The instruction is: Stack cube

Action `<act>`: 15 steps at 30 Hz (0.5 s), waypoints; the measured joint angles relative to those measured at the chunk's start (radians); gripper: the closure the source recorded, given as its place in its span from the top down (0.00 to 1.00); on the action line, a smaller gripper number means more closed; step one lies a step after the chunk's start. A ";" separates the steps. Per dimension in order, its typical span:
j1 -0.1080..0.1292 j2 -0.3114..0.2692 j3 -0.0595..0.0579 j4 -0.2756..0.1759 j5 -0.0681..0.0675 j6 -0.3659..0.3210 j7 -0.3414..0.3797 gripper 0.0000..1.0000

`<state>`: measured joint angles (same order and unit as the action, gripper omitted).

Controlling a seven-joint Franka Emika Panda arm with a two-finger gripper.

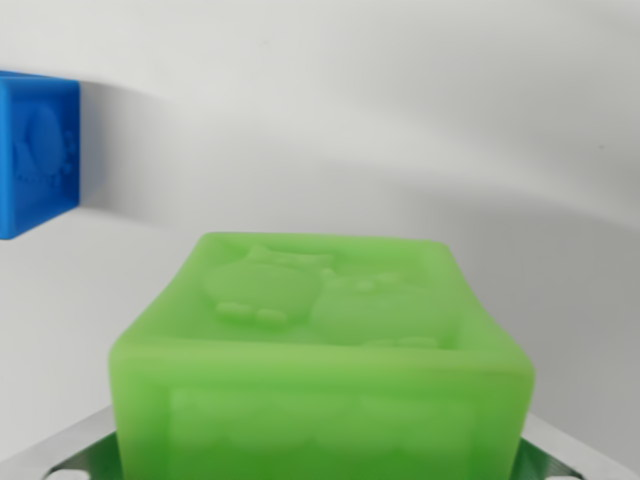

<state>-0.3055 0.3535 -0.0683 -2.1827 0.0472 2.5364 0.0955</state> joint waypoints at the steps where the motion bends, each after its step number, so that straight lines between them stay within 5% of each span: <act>1: 0.003 -0.004 0.000 -0.003 0.000 0.000 0.005 0.00; 15: 0.045 -0.046 0.000 -0.038 -0.006 -0.007 0.078 0.00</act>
<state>-0.2610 0.3071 -0.0684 -2.2206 0.0414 2.5294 0.1735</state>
